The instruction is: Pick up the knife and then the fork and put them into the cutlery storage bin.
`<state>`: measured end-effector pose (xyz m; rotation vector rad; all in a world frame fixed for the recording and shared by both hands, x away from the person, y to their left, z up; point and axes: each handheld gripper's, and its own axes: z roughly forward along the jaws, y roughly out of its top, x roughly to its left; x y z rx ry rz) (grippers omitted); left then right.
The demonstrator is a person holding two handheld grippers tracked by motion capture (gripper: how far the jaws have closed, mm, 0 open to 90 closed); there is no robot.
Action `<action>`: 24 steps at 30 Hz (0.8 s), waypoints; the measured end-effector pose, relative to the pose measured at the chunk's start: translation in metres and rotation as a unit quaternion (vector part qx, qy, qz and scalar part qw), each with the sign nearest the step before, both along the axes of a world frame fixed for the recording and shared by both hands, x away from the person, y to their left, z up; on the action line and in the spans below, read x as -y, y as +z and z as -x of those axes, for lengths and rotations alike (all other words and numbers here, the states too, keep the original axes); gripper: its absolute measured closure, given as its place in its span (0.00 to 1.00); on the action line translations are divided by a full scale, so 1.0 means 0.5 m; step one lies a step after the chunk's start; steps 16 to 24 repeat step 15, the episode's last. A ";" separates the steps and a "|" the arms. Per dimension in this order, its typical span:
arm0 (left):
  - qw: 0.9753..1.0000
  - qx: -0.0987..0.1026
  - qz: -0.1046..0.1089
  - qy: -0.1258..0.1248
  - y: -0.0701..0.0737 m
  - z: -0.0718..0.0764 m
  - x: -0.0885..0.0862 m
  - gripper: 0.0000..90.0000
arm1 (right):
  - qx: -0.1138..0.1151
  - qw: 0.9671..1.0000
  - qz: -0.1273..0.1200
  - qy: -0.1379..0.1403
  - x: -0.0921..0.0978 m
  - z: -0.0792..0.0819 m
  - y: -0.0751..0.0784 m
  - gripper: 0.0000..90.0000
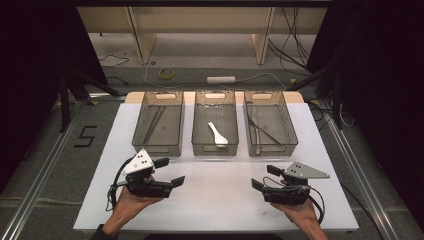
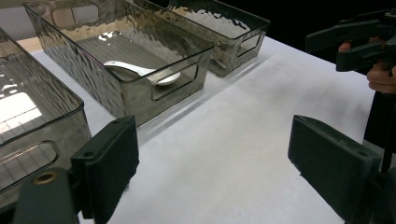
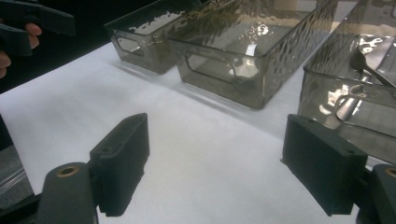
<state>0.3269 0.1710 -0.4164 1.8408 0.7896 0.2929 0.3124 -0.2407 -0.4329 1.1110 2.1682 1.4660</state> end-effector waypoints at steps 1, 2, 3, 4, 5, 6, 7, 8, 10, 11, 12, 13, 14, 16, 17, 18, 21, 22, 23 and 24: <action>1.000 0.000 0.000 0.001 0.000 0.000 0.000 0.18 | -0.001 1.000 0.000 0.000 0.000 -0.001 0.000 0.26; 1.000 0.000 0.000 0.001 0.000 0.000 0.000 0.18 | -0.001 1.000 0.000 -0.001 0.000 -0.001 0.000 0.26; 1.000 0.000 0.001 0.001 0.000 0.000 0.000 0.18 | 0.000 1.000 0.001 0.000 0.000 0.000 0.000 0.26; 1.000 0.000 0.000 0.000 0.000 0.000 0.000 0.18 | 0.000 1.000 0.001 0.000 -0.001 0.000 0.000 0.26; 1.000 0.001 0.000 0.000 0.000 0.000 0.000 0.18 | 0.000 1.000 0.001 0.001 -0.002 0.000 0.001 0.26; 1.000 0.001 0.000 0.000 0.000 0.000 0.000 0.18 | 0.001 1.000 0.001 0.002 -0.002 0.000 0.001 0.26; 1.000 0.001 0.000 0.000 0.000 0.000 0.000 0.18 | 0.001 1.000 0.001 0.002 -0.003 0.000 0.001 0.26; 1.000 0.001 0.000 0.001 0.000 0.000 0.000 0.18 | 0.002 1.000 0.002 0.002 -0.003 0.001 0.001 0.26; 1.000 0.001 0.001 0.001 0.000 0.000 0.000 0.18 | 0.002 1.000 0.003 0.002 -0.003 0.001 0.001 0.26; 1.000 0.001 0.000 0.000 0.000 0.000 0.000 0.18 | 0.002 1.000 0.003 0.002 -0.003 0.001 0.001 0.26; 1.000 0.001 0.001 0.001 0.000 0.000 0.001 0.18 | 0.002 1.000 0.004 0.002 -0.004 0.001 0.001 0.26; 1.000 0.001 0.000 0.001 0.000 0.000 0.000 0.18 | 0.002 1.000 0.003 0.002 -0.004 0.001 0.001 0.26; 1.000 0.001 0.000 0.002 0.000 0.000 0.000 0.18 | 0.003 1.000 0.003 0.002 -0.004 0.001 0.001 0.26; 1.000 0.001 0.000 0.002 0.000 0.000 0.000 0.18 | 0.003 1.000 0.003 0.004 -0.004 0.001 0.001 0.26; 1.000 0.001 0.000 0.002 0.000 0.000 0.000 0.18 | 0.003 1.000 0.003 0.004 -0.004 0.001 0.001 0.26; 1.000 0.001 0.000 0.002 0.000 0.000 0.000 0.18 | 0.003 1.000 0.003 0.004 -0.004 0.001 0.001 0.26; 1.000 0.001 0.000 0.002 0.000 0.000 0.000 0.18 | 0.003 1.000 0.003 0.004 -0.004 0.001 0.001 0.26; 1.000 0.001 0.000 0.002 0.000 0.000 0.000 0.18 | 0.003 1.000 0.003 0.004 -0.004 0.001 0.001 0.26; 1.000 0.001 0.000 0.002 0.000 0.000 0.000 0.18 | 0.003 1.000 0.003 0.004 -0.004 0.001 0.001 0.26; 1.000 0.001 0.000 0.002 0.000 0.000 0.000 0.18 | 0.003 1.000 0.003 0.004 -0.004 0.001 0.001 0.26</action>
